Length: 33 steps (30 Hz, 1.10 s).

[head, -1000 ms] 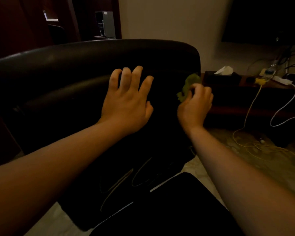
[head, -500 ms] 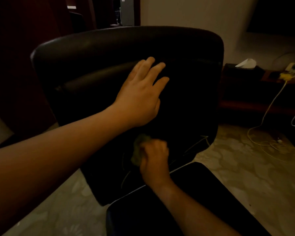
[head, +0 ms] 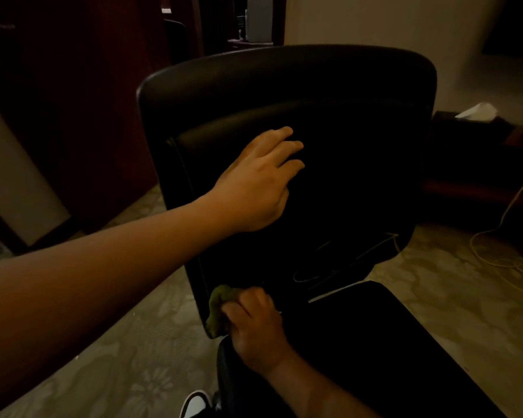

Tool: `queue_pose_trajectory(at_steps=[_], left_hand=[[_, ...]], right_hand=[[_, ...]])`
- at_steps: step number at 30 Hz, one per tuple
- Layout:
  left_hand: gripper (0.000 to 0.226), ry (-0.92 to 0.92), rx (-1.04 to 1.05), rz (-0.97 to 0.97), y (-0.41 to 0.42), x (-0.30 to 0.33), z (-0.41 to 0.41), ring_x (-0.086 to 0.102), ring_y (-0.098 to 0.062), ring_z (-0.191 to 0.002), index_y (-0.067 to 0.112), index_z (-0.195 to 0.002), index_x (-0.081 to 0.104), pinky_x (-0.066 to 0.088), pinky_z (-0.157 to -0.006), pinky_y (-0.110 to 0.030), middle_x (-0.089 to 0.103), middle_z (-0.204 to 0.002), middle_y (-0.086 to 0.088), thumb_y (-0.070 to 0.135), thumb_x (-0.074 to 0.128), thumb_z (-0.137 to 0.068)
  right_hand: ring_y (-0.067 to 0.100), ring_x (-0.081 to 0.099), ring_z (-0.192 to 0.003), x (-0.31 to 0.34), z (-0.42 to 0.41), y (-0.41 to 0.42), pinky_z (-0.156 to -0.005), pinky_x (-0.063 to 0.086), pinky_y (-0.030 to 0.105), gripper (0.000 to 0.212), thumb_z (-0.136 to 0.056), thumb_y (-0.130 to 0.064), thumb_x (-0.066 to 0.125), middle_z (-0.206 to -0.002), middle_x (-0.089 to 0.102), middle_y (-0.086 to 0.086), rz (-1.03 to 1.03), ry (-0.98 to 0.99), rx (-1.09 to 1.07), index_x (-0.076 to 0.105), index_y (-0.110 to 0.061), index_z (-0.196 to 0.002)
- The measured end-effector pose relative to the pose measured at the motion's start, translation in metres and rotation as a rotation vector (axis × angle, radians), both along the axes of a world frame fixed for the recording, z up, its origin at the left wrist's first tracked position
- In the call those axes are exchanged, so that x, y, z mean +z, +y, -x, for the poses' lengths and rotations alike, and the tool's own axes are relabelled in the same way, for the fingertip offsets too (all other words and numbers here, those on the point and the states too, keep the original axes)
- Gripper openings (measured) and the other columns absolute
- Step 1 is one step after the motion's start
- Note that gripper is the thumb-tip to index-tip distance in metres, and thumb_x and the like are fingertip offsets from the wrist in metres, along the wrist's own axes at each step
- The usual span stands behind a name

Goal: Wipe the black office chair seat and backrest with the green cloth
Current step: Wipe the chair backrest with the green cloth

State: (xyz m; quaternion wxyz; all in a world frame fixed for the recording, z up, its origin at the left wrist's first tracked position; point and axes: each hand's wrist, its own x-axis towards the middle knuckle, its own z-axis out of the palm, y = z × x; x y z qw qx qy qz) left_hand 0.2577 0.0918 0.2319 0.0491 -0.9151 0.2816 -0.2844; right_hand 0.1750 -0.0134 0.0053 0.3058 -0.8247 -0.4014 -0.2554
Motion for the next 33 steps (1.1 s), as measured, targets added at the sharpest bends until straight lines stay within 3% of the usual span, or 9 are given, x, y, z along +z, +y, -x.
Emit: queue_pose_trajectory(at_steps=[4,6,9,15,18,23,26,29,33], left_hand=[[0.054,-0.028,0.012,-0.022,-0.004,-0.006,-0.004,0.019,-0.036,-0.152,0.007,-0.145,0.052,0.006,-0.124,-0.046,0.04,-0.158,-0.015,0.026,0.046,-0.095],[0.06,-0.041,0.058,-0.076,-0.006,-0.01,-0.005,0.012,-0.035,-0.154,0.009,-0.151,0.045,-0.002,-0.123,-0.043,0.032,-0.163,-0.014,0.03,0.044,-0.095],[0.063,-0.056,0.101,-0.129,-0.009,-0.012,-0.007,0.004,-0.032,-0.155,0.012,-0.155,0.036,-0.006,-0.122,-0.043,0.023,-0.166,-0.012,0.037,0.034,-0.097],[0.063,-0.104,0.144,-0.228,-0.008,-0.018,-0.01,0.007,-0.038,-0.155,0.008,-0.155,0.034,-0.002,-0.124,-0.048,0.023,-0.166,-0.015,0.037,0.039,-0.099],[0.063,-0.12,0.154,-0.224,-0.01,-0.021,-0.01,0.007,-0.04,-0.154,0.007,-0.155,0.034,-0.002,-0.125,-0.048,0.023,-0.165,-0.016,0.037,0.038,-0.099],[0.067,-0.116,0.148,-0.269,-0.013,-0.033,-0.002,0.009,-0.04,-0.154,0.009,-0.157,0.031,0.004,-0.125,-0.053,0.024,-0.166,-0.013,0.04,0.037,-0.098],[0.069,-0.09,0.117,-0.339,-0.016,-0.048,0.005,0.011,-0.041,-0.154,0.01,-0.157,0.032,0.004,-0.125,-0.054,0.026,-0.166,-0.011,0.04,0.037,-0.095],[0.069,-0.067,0.1,-0.387,-0.017,-0.06,0.011,0.006,-0.041,-0.155,0.011,-0.159,0.026,0.002,-0.124,-0.055,0.022,-0.167,-0.011,0.041,0.033,-0.098],[0.068,-0.069,0.11,-0.392,-0.015,-0.064,0.013,0.007,-0.043,-0.154,0.009,-0.158,0.028,0.003,-0.124,-0.057,0.023,-0.167,-0.012,0.04,0.034,-0.098]], right_hand=[[0.031,0.055,-0.072,0.05,-0.047,-0.024,-0.061,0.041,0.035,0.015,-0.074,-0.006,0.067,-0.079,0.057,0.007,0.04,0.009,-0.126,0.065,-0.017,-0.084],[0.034,0.058,-0.072,0.085,-0.091,-0.051,-0.062,0.037,0.033,0.015,-0.074,0.0,0.057,-0.076,0.061,0.013,-0.166,-0.001,-0.479,0.067,-0.01,-0.076],[0.036,0.053,-0.094,0.119,-0.138,-0.095,-0.081,0.032,0.026,0.019,-0.085,0.001,0.052,-0.099,0.057,0.018,-0.527,0.048,-0.744,0.065,-0.007,-0.095],[0.021,0.045,-0.084,0.041,-0.076,-0.027,-0.08,0.035,0.026,0.016,-0.08,0.012,0.059,-0.084,0.057,0.016,-0.484,0.116,-0.511,0.061,-0.004,-0.082],[0.022,0.049,-0.087,-0.014,-0.009,0.01,-0.08,0.044,0.03,0.013,-0.088,-0.006,0.052,-0.084,0.056,0.009,-0.405,0.238,-0.34,0.06,-0.01,-0.079],[0.024,0.051,-0.085,-0.019,-0.011,-0.014,-0.071,0.047,0.033,0.004,-0.087,-0.013,0.057,-0.093,0.053,0.002,-0.147,0.104,-0.073,0.059,-0.015,-0.084],[0.026,0.05,-0.083,-0.006,-0.053,-0.044,-0.071,0.044,0.039,0.011,-0.084,-0.008,0.054,-0.083,0.057,0.01,-0.17,0.12,-0.284,0.064,-0.009,-0.08],[0.028,0.05,-0.086,-0.004,-0.064,-0.054,-0.075,0.041,0.033,0.01,-0.084,0.0,0.054,-0.087,0.052,0.008,-0.362,0.166,-0.483,0.059,-0.008,-0.083],[0.025,0.048,-0.085,-0.01,-0.016,0.001,-0.079,0.04,0.033,0.022,-0.079,0.006,0.055,-0.089,0.043,0.0,-0.544,0.29,-0.501,0.049,-0.015,-0.08]])
